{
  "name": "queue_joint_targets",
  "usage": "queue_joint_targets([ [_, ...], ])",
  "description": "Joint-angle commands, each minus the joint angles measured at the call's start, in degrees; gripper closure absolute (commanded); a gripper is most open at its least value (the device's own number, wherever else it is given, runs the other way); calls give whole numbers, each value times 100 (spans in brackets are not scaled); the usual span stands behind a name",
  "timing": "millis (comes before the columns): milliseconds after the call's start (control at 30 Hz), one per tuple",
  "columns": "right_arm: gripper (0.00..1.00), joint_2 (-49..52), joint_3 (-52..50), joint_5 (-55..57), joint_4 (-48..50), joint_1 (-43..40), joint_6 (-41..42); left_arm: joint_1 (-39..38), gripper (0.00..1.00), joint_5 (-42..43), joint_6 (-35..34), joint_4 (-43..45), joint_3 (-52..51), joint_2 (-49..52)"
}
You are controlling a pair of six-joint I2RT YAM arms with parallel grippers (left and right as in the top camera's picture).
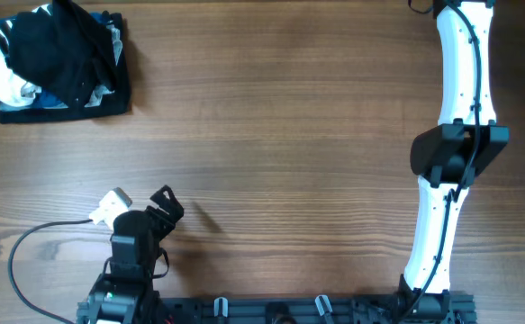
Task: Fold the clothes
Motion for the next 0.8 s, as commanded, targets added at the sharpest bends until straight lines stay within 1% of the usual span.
queue_joint_targets([
  [0,0,-199,87,35,13,15,68,-116,0,-52,-11,20,-20,-645],
  [467,0,-199,87,35,13,15,68,-752,0,-28,-11,17,-20,-2330],
  [767,0,-199,87,35,13,15,68,-798,0,-31,-11,39,-26,-2339],
])
